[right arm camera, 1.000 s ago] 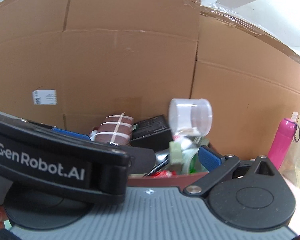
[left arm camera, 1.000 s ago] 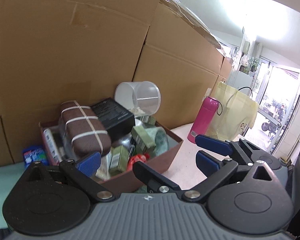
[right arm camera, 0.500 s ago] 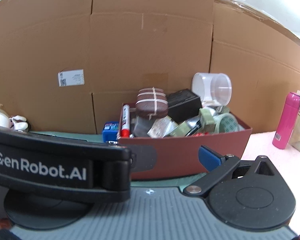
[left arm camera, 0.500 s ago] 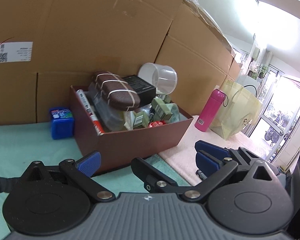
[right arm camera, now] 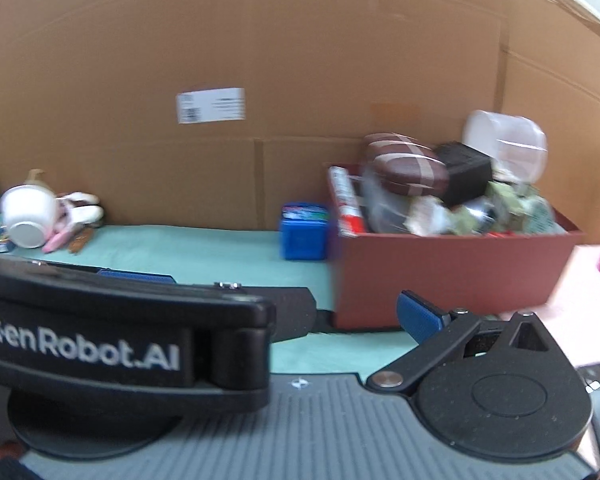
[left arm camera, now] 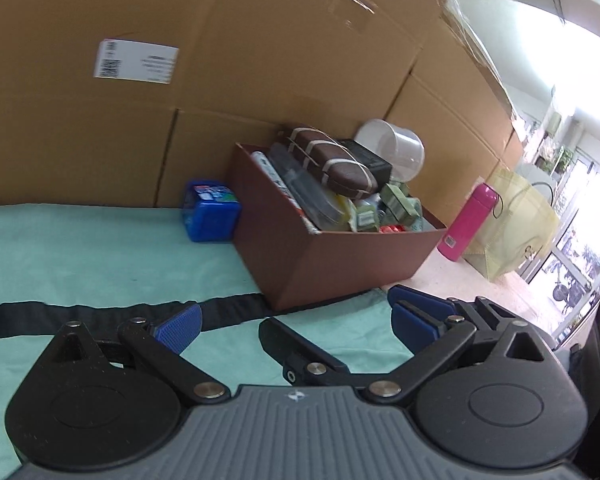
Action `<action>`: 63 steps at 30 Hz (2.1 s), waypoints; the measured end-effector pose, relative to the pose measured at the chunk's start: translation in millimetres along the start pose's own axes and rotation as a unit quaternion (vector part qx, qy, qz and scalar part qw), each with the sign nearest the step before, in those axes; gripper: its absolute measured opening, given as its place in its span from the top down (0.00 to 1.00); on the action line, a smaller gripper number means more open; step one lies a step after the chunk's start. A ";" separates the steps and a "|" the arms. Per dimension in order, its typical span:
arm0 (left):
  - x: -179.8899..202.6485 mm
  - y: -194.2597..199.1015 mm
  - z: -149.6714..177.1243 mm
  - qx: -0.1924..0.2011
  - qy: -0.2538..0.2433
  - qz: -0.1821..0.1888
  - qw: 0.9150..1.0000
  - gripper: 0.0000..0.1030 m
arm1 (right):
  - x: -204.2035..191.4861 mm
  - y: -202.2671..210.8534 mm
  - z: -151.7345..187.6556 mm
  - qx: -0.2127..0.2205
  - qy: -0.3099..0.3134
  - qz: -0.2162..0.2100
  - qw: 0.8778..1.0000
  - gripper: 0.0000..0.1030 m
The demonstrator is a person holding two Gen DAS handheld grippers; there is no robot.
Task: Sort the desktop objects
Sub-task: 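Move the left tool back toward the white bowl and pink cloth, then grasp the pink cloth with the left tool and lift it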
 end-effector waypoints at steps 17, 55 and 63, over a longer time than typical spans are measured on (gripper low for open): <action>-154.8 94.8 21.7 0.038 0.098 -0.154 0.983 0.00 | -154.5 -56.5 5.9 -0.026 0.066 -0.157 0.985 0.02; -291.2 67.8 19.0 0.025 0.116 -0.210 0.970 0.50 | -266.4 -204.0 16.8 -0.116 0.062 -0.212 0.968 0.56; -302.7 66.9 21.2 0.032 0.133 -0.207 0.969 0.84 | -274.1 -196.0 19.0 -0.106 0.081 -0.238 0.962 0.65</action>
Point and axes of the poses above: each gripper's, at about its wrist camera, not at the fingertips, and y roughly against the way its jaws point, x to its right, z to its underside, the point moved 4 cm from there along -y, roughly the way its jaws point, and after that the axes turned 10 degrees about -y, right-handed, at the moved point
